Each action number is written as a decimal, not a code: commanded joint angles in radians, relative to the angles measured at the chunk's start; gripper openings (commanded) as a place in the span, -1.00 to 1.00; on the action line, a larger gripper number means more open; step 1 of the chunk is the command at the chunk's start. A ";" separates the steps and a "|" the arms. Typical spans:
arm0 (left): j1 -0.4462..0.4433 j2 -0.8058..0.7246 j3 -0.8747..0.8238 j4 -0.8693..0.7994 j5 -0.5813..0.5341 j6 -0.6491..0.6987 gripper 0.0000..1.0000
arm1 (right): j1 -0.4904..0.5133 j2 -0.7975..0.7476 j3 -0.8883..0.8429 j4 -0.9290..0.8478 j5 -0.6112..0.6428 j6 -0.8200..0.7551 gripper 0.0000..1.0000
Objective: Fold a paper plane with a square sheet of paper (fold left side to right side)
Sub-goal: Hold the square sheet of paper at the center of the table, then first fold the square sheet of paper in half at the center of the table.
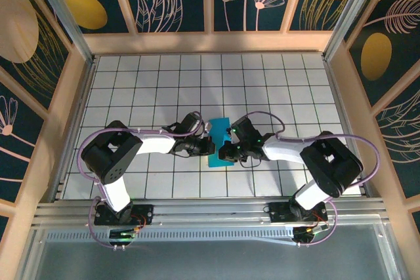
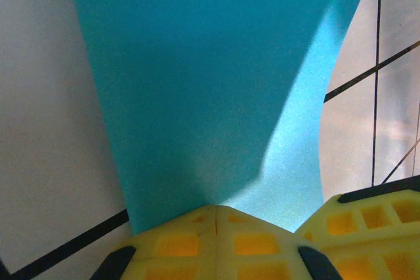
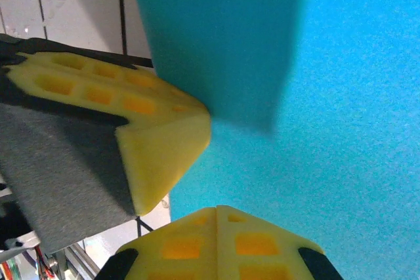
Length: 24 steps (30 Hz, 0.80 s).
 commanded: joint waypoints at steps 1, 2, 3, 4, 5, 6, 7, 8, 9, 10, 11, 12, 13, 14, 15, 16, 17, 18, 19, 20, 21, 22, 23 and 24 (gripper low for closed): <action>0.001 -0.017 0.032 -0.051 -0.014 -0.004 -1.00 | 0.008 0.031 -0.006 -0.009 0.022 -0.001 -1.00; 0.000 -0.017 0.041 -0.055 -0.014 -0.001 -1.00 | 0.009 0.037 -0.008 -0.027 0.029 -0.006 -1.00; 0.000 -0.018 0.050 -0.056 -0.014 0.001 -1.00 | 0.009 0.047 -0.006 -0.047 0.035 -0.014 -1.00; 0.001 -0.014 0.058 -0.058 -0.015 0.004 -1.00 | 0.009 0.055 -0.003 -0.067 0.040 -0.024 -1.00; 0.002 -0.009 0.067 -0.061 -0.014 0.009 -1.00 | 0.009 0.064 0.001 -0.097 0.053 -0.033 -1.00; 0.004 -0.002 0.078 -0.064 -0.014 0.013 -1.00 | 0.009 0.072 0.002 -0.118 0.065 -0.039 -1.00; 0.007 0.006 0.085 -0.065 -0.013 0.018 -1.00 | 0.009 0.077 0.003 -0.132 0.072 -0.045 -1.00; 0.009 0.011 0.090 -0.064 -0.013 0.021 -1.00 | 0.009 0.082 0.003 -0.144 0.078 -0.050 -1.00; 0.012 0.016 0.095 -0.062 -0.014 0.022 -1.00 | 0.009 0.082 0.001 -0.153 0.088 -0.052 -1.00; 0.015 0.022 0.097 -0.057 -0.014 0.028 -1.00 | 0.009 0.081 -0.001 -0.156 0.092 -0.052 -1.00; 0.019 0.026 0.100 -0.053 -0.019 0.033 -1.00 | 0.009 0.079 -0.005 -0.156 0.095 -0.053 -1.00; 0.021 0.031 0.102 -0.049 -0.025 0.040 -1.00 | 0.009 0.076 -0.007 -0.155 0.098 -0.052 -1.00; 0.022 0.034 0.104 -0.043 -0.030 0.049 -1.00 | 0.009 0.075 -0.011 -0.156 0.099 -0.052 -1.00; 0.024 0.039 0.106 -0.039 -0.037 0.055 -1.00 | 0.008 0.075 -0.012 -0.156 0.098 -0.052 -1.00; 0.026 0.041 0.105 -0.033 -0.041 0.058 -1.00 | 0.008 0.076 -0.013 -0.158 0.101 -0.052 -1.00; 0.028 0.043 0.103 -0.027 -0.039 0.059 -1.00 | 0.008 0.075 -0.013 -0.160 0.103 -0.055 -1.00; 0.030 0.047 0.102 -0.021 -0.040 0.061 -1.00 | 0.008 0.075 -0.013 -0.162 0.104 -0.055 -1.00; 0.031 0.049 0.099 -0.019 -0.041 0.064 -1.00 | 0.008 0.074 -0.011 -0.164 0.107 -0.055 -1.00; 0.032 0.051 0.098 -0.017 -0.043 0.066 -1.00 | 0.006 0.076 -0.011 -0.166 0.109 -0.055 -1.00; 0.032 0.051 0.095 -0.016 -0.047 0.067 -1.00 | 0.006 0.075 -0.010 -0.167 0.110 -0.056 -1.00; 0.033 0.051 0.091 -0.016 -0.050 0.068 -1.00 | 0.006 0.075 -0.011 -0.168 0.110 -0.055 -1.00; 0.032 0.051 0.086 -0.014 -0.053 0.068 -1.00 | 0.006 0.075 -0.011 -0.169 0.111 -0.056 -1.00; 0.033 0.051 0.082 -0.012 -0.056 0.068 -1.00 | 0.006 0.076 -0.011 -0.170 0.110 -0.057 -1.00; 0.034 0.051 0.077 -0.008 -0.057 0.068 -1.00 | 0.006 0.078 -0.010 -0.173 0.112 -0.058 -1.00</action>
